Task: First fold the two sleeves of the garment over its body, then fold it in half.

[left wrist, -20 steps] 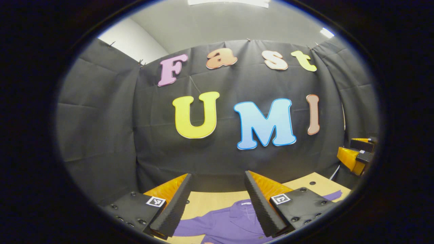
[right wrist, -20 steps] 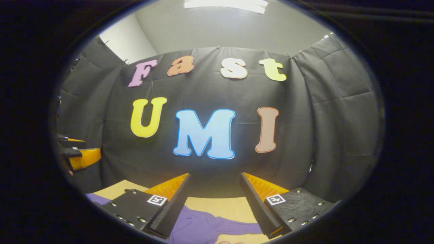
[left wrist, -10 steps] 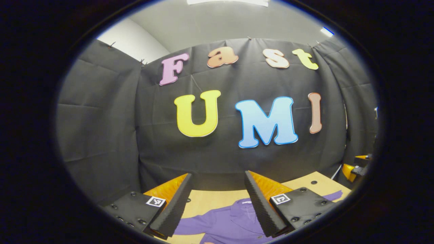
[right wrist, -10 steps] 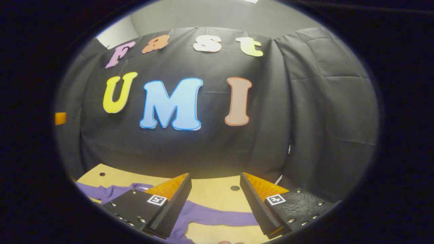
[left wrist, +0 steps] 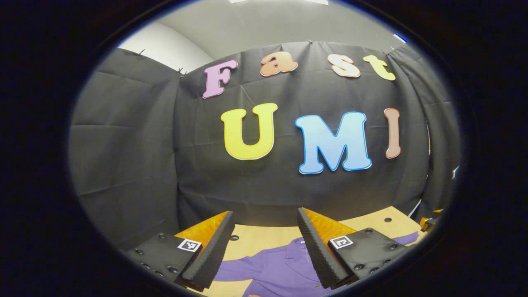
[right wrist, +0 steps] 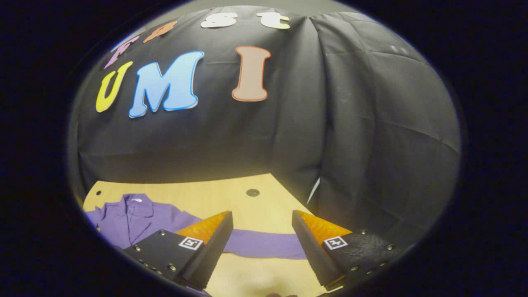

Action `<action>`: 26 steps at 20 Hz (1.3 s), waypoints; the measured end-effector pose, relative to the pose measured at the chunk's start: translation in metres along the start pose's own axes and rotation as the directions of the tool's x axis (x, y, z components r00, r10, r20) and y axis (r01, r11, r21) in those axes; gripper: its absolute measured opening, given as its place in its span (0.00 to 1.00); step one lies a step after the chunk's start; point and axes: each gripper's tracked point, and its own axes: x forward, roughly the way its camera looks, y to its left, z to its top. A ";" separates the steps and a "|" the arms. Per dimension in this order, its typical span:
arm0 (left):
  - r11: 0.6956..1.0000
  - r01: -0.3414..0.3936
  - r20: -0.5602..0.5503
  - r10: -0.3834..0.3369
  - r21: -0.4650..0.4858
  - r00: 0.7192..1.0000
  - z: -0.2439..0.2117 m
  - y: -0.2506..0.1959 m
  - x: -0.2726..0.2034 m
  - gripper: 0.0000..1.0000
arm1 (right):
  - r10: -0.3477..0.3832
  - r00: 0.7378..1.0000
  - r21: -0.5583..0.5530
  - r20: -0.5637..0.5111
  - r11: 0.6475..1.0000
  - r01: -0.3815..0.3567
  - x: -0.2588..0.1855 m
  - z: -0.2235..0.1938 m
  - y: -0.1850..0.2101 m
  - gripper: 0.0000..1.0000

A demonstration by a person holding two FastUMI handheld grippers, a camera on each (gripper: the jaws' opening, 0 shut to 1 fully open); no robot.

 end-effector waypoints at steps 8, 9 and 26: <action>0.998 -0.059 -0.055 0.059 -0.001 0.997 -0.018 0.005 -0.008 0.99 | -0.070 0.985 0.011 -0.160 0.997 0.073 0.054 -0.081 -0.048 0.91; 0.998 -0.066 -0.061 0.066 0.001 0.996 -0.020 0.005 -0.008 0.99 | -0.075 0.982 0.013 -0.175 0.997 0.079 0.059 -0.090 -0.052 0.91; 0.994 -0.112 -0.110 0.112 0.007 0.988 -0.036 -0.002 -0.012 0.99 | -0.074 0.928 0.031 -0.366 0.995 0.092 0.102 -0.171 -0.058 0.95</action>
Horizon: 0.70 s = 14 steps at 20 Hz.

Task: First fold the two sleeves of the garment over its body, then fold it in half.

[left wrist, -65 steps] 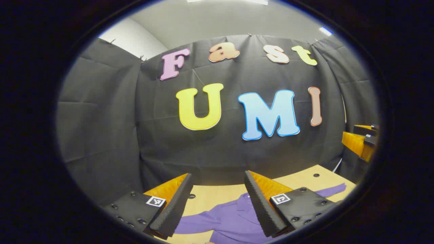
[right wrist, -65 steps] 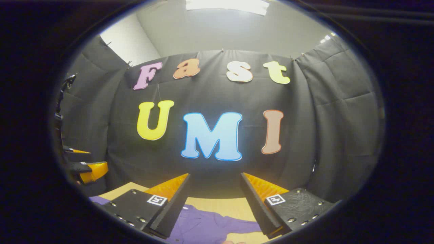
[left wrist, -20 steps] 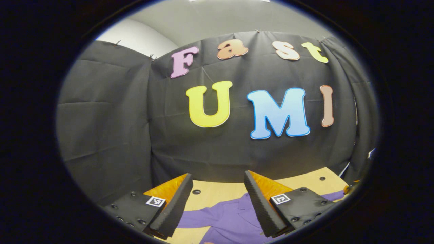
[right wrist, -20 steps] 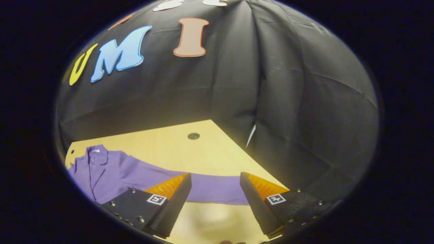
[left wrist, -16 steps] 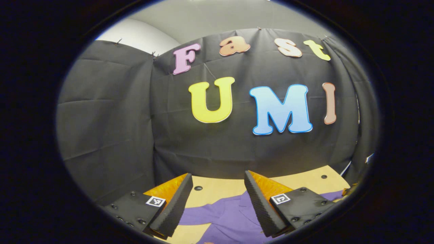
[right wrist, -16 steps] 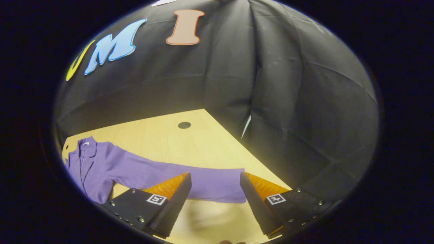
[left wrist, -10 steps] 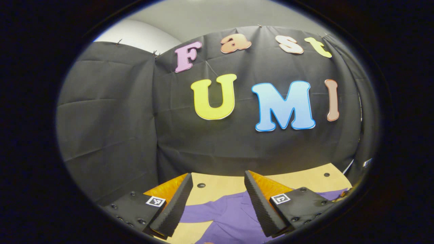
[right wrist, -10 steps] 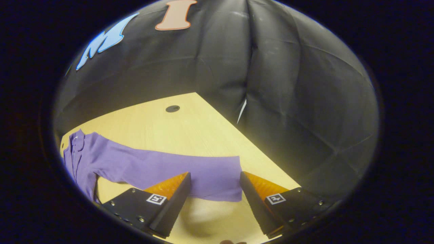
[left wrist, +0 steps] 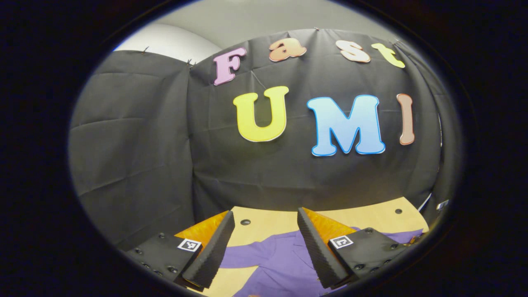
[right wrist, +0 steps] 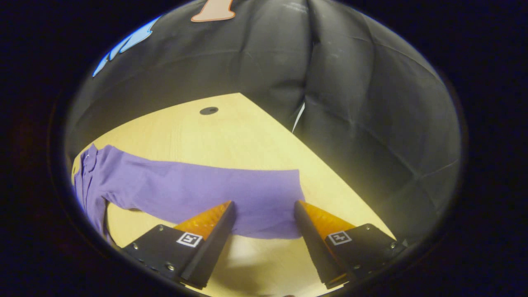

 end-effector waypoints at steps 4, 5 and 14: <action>1.000 -0.002 -0.002 0.002 -0.002 1.000 -0.003 0.001 -0.002 0.99 | 0.025 1.000 0.026 -0.008 0.999 -0.025 -0.001 0.000 0.002 0.82; 1.000 -0.002 -0.003 0.002 -0.003 1.000 -0.003 0.001 -0.003 0.99 | 0.041 0.999 0.035 -0.006 0.999 -0.041 -0.004 -0.001 0.007 0.82; 1.000 -0.002 -0.012 0.001 -0.006 1.000 -0.007 0.010 -0.006 0.99 | 0.008 0.997 0.071 -0.072 0.997 -0.003 -0.003 0.010 0.008 0.02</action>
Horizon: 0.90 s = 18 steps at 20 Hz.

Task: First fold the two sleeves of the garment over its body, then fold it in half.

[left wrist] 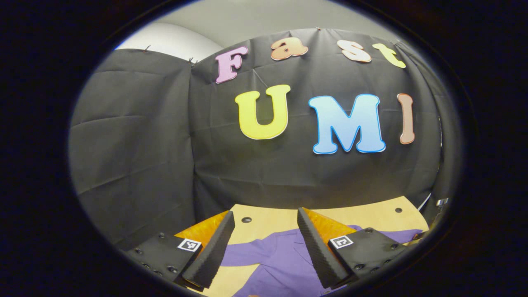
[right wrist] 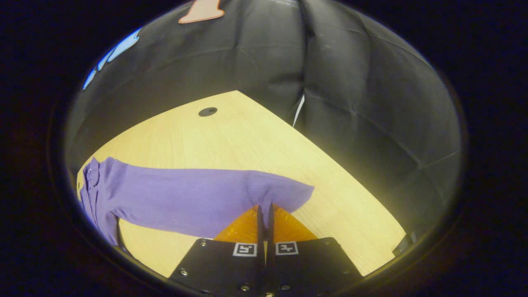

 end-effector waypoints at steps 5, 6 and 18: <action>1.000 -0.004 -0.006 0.004 -0.002 1.000 -0.004 0.011 0.003 0.99 | 0.039 0.998 0.019 0.042 0.999 -0.040 -0.020 0.023 0.015 0.01; 1.000 -0.005 -0.007 0.005 -0.001 1.000 -0.006 0.013 0.003 0.99 | 0.056 0.997 0.016 0.058 0.998 -0.057 -0.027 0.031 0.021 0.02; 1.000 -0.026 -0.033 0.026 -0.017 0.999 -0.030 0.079 0.016 0.99 | 0.283 0.948 -0.078 0.146 0.959 -0.274 -0.101 0.059 0.186 0.01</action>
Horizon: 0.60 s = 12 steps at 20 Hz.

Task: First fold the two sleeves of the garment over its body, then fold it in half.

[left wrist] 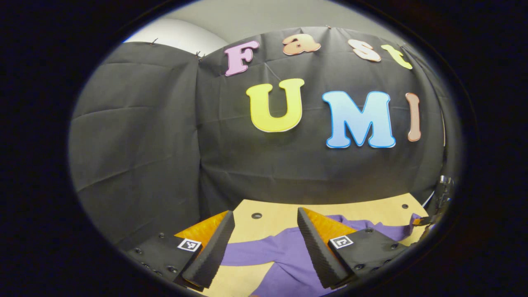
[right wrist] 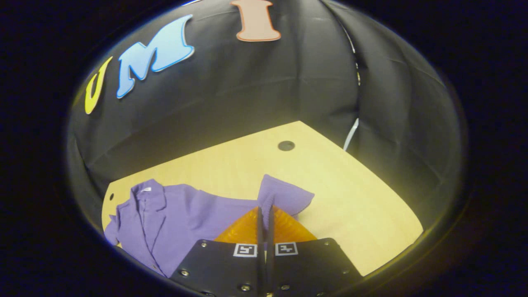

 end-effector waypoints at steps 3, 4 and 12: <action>1.000 -0.017 -0.009 0.017 0.001 1.000 -0.008 0.031 0.008 0.99 | 0.052 0.999 -0.014 0.006 0.999 -0.052 -0.003 0.001 0.048 0.01; 1.000 -0.022 -0.012 0.022 0.000 1.000 -0.011 0.041 0.011 0.99 | 0.067 0.998 -0.019 0.006 0.998 -0.067 -0.004 0.000 0.065 0.01; 0.999 -0.044 -0.045 0.043 -0.008 0.998 -0.039 0.118 0.036 1.00 | 0.202 0.979 -0.098 -0.022 0.974 -0.203 -0.021 -0.027 0.207 0.01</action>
